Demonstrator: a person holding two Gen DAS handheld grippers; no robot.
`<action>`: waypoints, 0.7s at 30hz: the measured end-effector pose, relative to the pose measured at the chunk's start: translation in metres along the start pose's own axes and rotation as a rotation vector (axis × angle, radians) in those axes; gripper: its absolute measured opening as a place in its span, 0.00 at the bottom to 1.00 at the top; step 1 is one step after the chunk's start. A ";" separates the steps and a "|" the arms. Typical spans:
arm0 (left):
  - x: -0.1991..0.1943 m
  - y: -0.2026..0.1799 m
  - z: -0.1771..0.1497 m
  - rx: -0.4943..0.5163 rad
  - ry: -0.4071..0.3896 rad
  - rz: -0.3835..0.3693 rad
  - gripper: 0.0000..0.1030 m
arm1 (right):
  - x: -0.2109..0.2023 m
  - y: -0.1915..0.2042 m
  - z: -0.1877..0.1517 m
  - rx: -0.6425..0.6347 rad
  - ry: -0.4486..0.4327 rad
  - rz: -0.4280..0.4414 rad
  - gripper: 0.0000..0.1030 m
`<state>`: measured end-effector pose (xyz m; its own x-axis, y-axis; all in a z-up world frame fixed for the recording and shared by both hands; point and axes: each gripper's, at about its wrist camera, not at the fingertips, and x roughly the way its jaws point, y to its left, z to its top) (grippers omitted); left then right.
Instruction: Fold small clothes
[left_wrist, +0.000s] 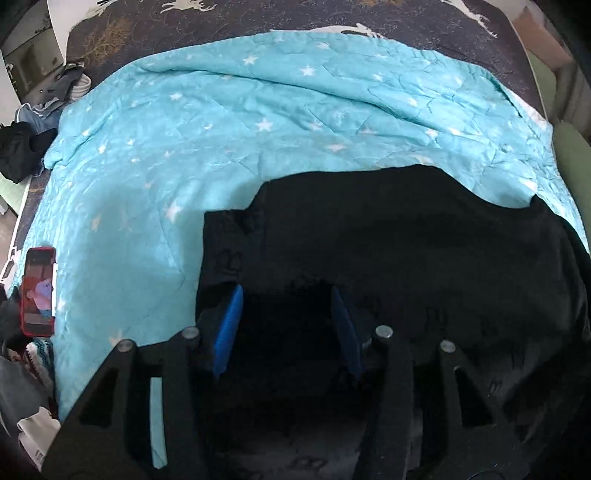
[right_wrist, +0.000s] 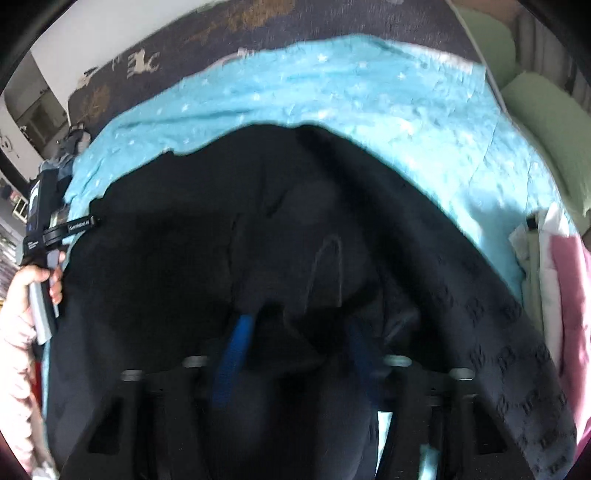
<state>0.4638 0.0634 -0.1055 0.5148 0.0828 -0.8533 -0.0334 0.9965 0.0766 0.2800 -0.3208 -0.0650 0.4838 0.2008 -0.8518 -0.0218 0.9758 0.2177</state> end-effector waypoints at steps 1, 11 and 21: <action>0.000 -0.001 0.001 0.009 0.000 0.010 0.50 | -0.001 0.001 -0.001 -0.008 -0.004 0.009 0.03; 0.002 -0.002 -0.001 0.033 -0.030 0.069 0.53 | -0.070 -0.041 -0.047 0.048 -0.087 0.071 0.02; -0.054 0.003 -0.016 0.063 -0.111 -0.041 0.53 | -0.079 -0.050 -0.062 0.107 -0.077 0.116 0.13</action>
<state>0.4221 0.0617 -0.0675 0.6063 0.0373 -0.7944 0.0415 0.9961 0.0784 0.1889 -0.3802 -0.0383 0.5490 0.3003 -0.7800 0.0098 0.9309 0.3652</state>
